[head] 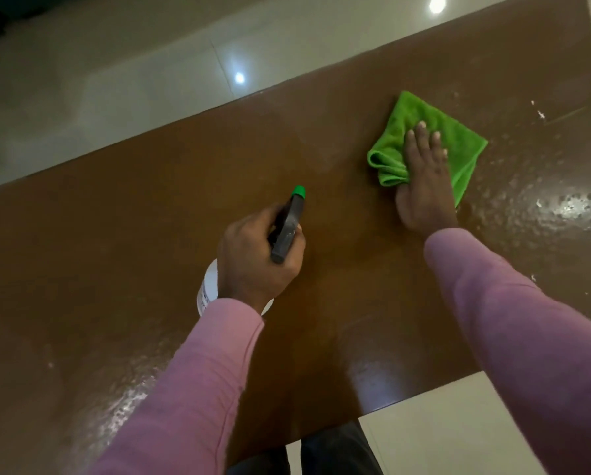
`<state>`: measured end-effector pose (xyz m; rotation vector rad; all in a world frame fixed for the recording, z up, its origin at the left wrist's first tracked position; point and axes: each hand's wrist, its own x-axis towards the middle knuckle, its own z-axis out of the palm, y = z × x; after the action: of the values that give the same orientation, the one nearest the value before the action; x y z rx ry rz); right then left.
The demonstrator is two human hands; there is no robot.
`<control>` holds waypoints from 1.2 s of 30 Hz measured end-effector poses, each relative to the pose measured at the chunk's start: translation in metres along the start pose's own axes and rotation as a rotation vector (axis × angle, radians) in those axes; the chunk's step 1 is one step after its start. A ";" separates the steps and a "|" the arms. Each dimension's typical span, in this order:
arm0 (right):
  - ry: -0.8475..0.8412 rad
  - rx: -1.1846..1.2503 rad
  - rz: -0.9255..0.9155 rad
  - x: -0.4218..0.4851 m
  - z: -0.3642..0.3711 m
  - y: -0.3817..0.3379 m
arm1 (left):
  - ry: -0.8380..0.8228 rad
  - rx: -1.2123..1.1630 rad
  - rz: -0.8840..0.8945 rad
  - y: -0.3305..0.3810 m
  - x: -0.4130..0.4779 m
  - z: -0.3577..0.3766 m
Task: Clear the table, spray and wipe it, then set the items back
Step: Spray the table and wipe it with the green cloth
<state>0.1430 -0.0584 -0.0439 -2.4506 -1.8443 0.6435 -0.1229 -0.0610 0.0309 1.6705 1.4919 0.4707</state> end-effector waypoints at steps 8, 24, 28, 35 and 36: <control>-0.207 -0.088 -0.477 -0.051 0.039 -0.101 | 0.076 -0.008 -0.014 0.000 0.006 -0.010; -0.175 -0.094 -0.544 0.027 0.028 -0.135 | 0.151 -0.076 -0.002 -0.004 -0.005 -0.014; -0.023 -0.063 -0.154 0.078 -0.002 -0.083 | 0.157 -0.150 -0.027 -0.005 -0.007 -0.017; -0.080 -0.075 -0.170 0.079 0.013 -0.165 | 0.124 -0.125 0.012 -0.006 -0.015 -0.012; -0.124 -0.104 -0.332 0.067 0.025 -0.185 | 0.128 -0.113 0.010 -0.006 -0.016 -0.013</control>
<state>-0.0203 0.0550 -0.0419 -2.1236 -2.3146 0.7061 -0.1405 -0.0722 0.0376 1.5853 1.5200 0.6660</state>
